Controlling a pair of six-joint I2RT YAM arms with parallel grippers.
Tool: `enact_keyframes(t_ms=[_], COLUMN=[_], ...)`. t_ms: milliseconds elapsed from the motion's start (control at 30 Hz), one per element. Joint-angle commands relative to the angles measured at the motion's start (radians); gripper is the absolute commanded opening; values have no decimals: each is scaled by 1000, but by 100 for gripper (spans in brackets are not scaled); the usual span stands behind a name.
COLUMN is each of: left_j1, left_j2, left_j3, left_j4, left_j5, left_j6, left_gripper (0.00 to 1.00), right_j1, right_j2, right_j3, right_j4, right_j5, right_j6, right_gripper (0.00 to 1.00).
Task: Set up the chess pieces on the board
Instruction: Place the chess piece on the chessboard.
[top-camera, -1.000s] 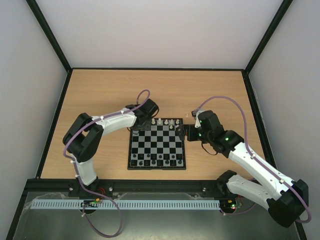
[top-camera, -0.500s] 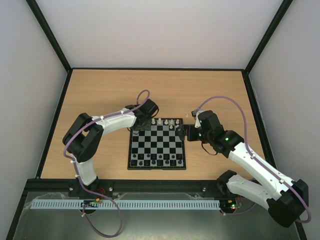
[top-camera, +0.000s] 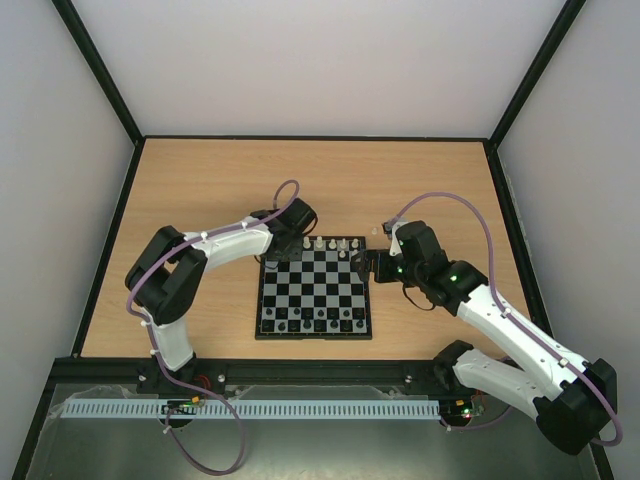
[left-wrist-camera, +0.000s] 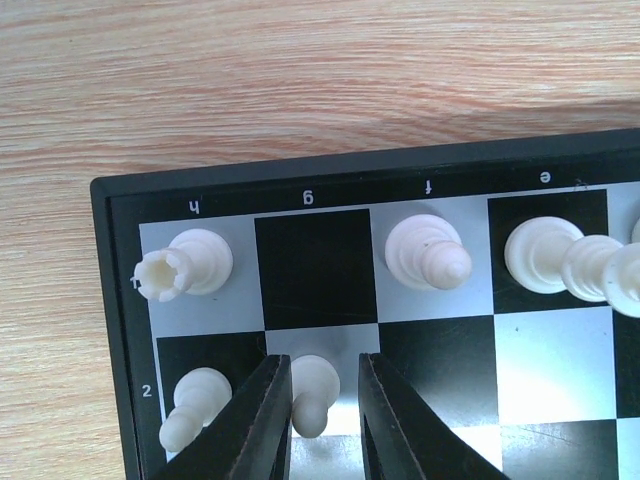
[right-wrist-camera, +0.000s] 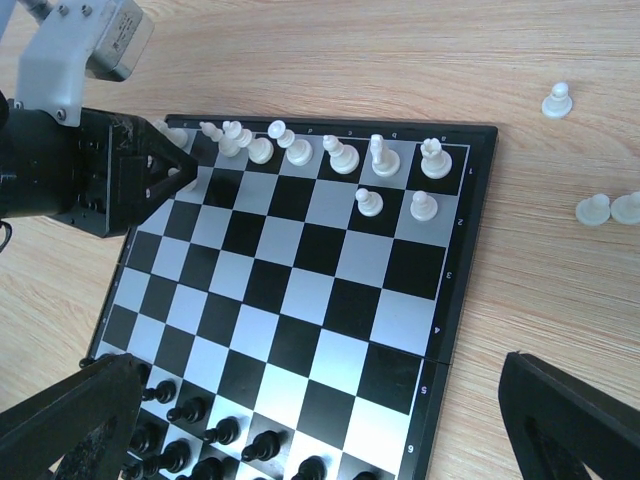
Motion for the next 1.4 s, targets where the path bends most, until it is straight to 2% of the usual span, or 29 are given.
enact_keyframes(t_ms=[0, 867, 1200, 1367], left_j1=[4, -7, 4, 79], left_j2=[-17, -61, -220, -264], left_j3=[-16, -17, 2, -8], left_j4=[-11, -24, -111, -121], left_j5=[9, 10, -88, -91], left_j6=[-4, -12, -30, -7], left_gripper=[20, 21, 47, 54], right_j1=[5, 5, 5, 5], right_j2=[-14, -13, -10, -9], right_j3=[-15, -17, -17, -16], right_j4=[0, 3, 4, 2], right_j5=[-8, -9, -9, 3], right_j6=[7, 7, 7, 8], right_gripper=[99, 99, 99, 99])
